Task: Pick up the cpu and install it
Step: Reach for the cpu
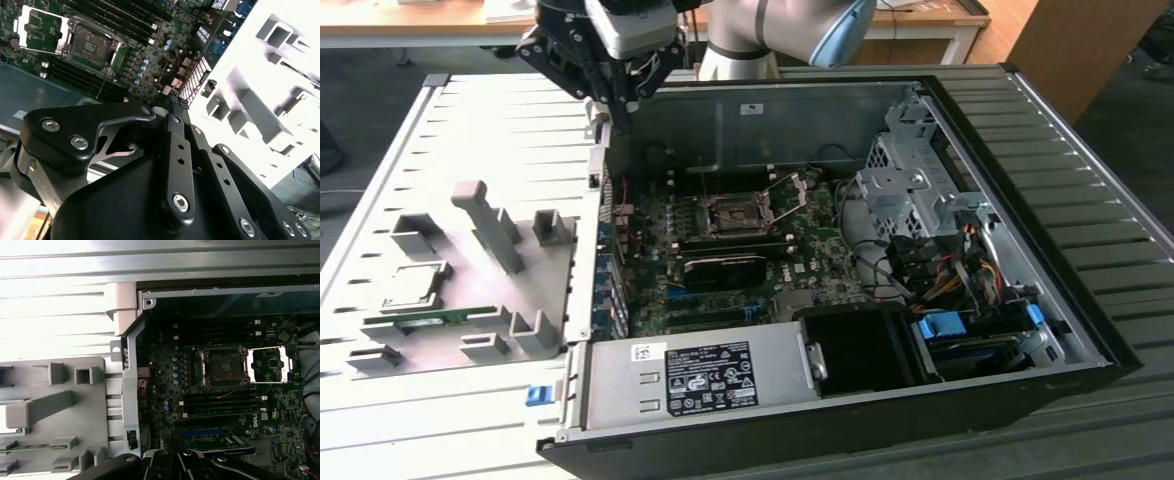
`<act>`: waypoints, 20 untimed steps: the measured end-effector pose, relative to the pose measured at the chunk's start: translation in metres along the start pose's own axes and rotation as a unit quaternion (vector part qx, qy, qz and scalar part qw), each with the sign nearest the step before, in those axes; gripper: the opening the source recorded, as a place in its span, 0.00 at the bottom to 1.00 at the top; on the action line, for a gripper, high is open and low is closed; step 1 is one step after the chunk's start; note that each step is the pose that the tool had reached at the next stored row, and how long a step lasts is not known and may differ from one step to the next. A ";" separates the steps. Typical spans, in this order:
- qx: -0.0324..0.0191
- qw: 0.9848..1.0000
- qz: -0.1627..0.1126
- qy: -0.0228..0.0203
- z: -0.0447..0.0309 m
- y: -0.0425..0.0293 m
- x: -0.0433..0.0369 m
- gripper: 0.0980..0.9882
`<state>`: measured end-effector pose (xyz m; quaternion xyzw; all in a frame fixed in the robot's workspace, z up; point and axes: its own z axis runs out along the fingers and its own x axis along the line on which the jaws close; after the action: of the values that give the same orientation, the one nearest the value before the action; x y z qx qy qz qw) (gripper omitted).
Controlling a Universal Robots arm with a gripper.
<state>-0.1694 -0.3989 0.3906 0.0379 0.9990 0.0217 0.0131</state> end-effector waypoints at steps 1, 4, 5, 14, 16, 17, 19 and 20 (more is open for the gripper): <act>0.000 1.000 0.000 0.000 0.0000 0.0000 0.0003 0.01; 0.000 1.000 0.000 0.000 0.0001 -0.0001 0.0011 0.01; 0.000 1.000 0.000 0.000 0.0002 -0.0001 0.0015 0.01; 0.000 1.000 0.000 0.000 0.0005 -0.0004 0.0045 0.01; 0.000 1.000 0.000 0.000 0.0006 -0.0004 0.0052 0.01; 0.000 1.000 0.000 0.000 0.0007 -0.0005 0.0057 0.01; 0.000 1.000 0.000 0.000 0.0008 -0.0005 0.0066 0.01; 0.000 1.000 0.000 0.000 0.0008 -0.0006 0.0071 0.01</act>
<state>-0.1765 -0.3989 0.3896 0.0379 0.9990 0.0217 0.0130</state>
